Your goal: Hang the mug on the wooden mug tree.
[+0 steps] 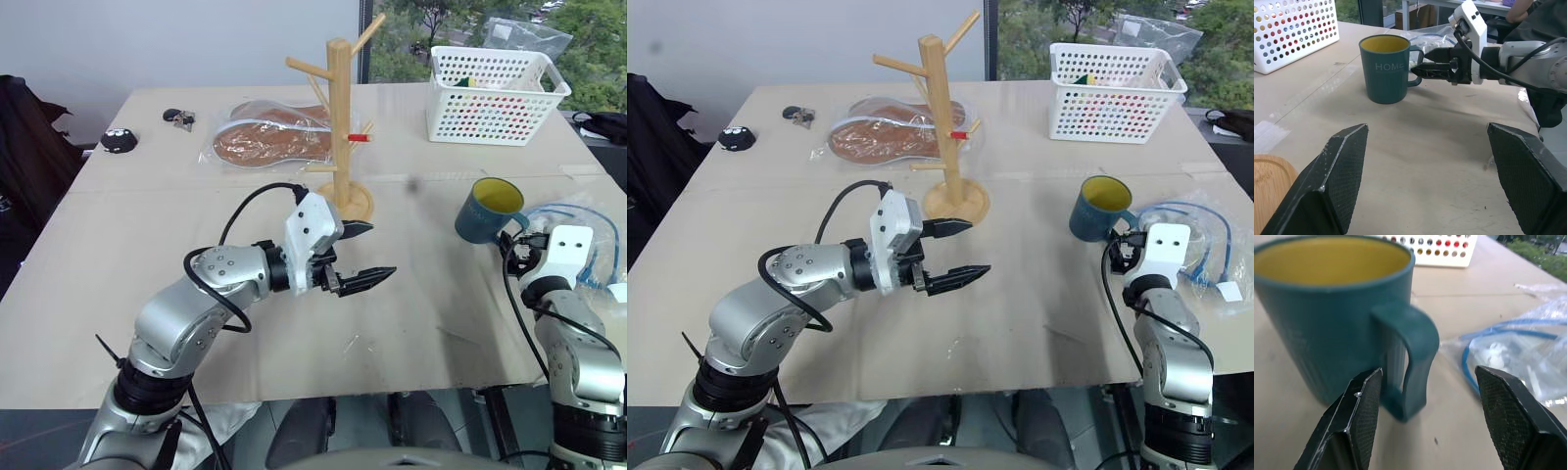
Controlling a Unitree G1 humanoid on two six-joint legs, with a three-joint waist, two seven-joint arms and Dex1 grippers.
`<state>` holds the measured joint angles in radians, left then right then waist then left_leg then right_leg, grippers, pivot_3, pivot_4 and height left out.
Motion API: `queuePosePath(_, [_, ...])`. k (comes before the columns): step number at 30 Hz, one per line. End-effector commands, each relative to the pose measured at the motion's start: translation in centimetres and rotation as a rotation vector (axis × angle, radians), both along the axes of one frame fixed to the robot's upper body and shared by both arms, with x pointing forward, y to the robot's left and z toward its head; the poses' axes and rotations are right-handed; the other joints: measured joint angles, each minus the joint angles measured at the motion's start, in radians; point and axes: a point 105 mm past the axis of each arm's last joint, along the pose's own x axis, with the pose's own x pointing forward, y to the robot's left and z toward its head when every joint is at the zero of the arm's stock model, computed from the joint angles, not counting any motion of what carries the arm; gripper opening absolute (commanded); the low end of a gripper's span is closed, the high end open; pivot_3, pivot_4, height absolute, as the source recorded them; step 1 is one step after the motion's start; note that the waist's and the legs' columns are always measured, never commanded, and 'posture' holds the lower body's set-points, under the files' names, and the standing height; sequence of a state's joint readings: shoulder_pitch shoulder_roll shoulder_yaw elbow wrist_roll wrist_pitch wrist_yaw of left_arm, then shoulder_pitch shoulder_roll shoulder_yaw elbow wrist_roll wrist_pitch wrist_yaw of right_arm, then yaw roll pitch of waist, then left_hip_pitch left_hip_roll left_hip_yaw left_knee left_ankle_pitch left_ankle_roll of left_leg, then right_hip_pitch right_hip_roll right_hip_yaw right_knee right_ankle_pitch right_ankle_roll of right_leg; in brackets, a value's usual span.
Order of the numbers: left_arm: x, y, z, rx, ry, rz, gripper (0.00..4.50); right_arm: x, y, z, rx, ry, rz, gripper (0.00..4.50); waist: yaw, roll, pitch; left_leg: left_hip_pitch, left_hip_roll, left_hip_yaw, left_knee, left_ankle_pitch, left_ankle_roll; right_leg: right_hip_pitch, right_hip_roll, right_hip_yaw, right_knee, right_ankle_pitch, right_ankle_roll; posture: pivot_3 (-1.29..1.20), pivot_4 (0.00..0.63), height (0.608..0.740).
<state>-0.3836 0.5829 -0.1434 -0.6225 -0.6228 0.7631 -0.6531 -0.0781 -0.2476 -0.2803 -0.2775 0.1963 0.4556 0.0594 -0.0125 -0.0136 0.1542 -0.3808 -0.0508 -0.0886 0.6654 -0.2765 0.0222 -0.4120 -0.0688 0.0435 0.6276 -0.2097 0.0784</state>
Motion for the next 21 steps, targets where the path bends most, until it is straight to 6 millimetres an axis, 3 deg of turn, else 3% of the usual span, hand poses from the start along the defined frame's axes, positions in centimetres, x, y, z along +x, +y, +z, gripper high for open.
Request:
queuePosePath(1, [-0.7,-0.2,1.6,-0.023,-0.063,-0.016,3.99,0.6,0.1,0.9,-0.011,-0.052,-0.001,3.02,-0.002,0.0,0.0,0.0,0.0,0.0,0.0,0.0,0.0,0.0,0.0,0.0,0.0,0.0,0.0,0.0,0.15,0.74])
queuePosePath(5, [-0.6,-0.1,1.7,-0.02,-0.07,-0.007,3.99,1.3,0.0,0.5,-0.004,-0.054,-0.013,3.02,-0.002,0.0,0.0,0.0,0.0,0.0,0.0,0.0,0.0,0.0,0.0,0.0,0.0,0.0,0.0,0.0,0.15,0.74])
queuePosePath(11, [-0.7,0.3,1.5,-0.017,-0.072,0.005,3.99,1.9,0.1,-0.2,0.013,-0.064,-0.005,0.11,-0.002,0.0,0.0,0.0,0.0,0.0,0.0,0.0,0.0,0.0,0.0,0.0,0.0,0.0,0.0,0.0,0.15,0.74])
queuePosePath(16, [-0.5,0.9,1.5,-0.061,-0.075,0.031,3.99,2.5,0.8,0.1,0.0,-0.08,0.065,0.05,-0.003,0.001,0.0,0.0,0.0,0.0,0.0,0.0,0.0,0.0,0.0,0.0,0.0,0.0,0.0,0.0,0.15,0.74])
queuePosePath(21, [-1.0,2.1,3.2,-0.295,-0.13,0.056,3.99,3.5,4.4,2.8,-0.164,-0.078,0.425,0.05,-0.005,0.002,0.001,0.0,0.0,0.002,0.001,0.0,0.0,0.0,0.0,0.001,0.0,0.0,0.0,0.0,0.15,0.74])
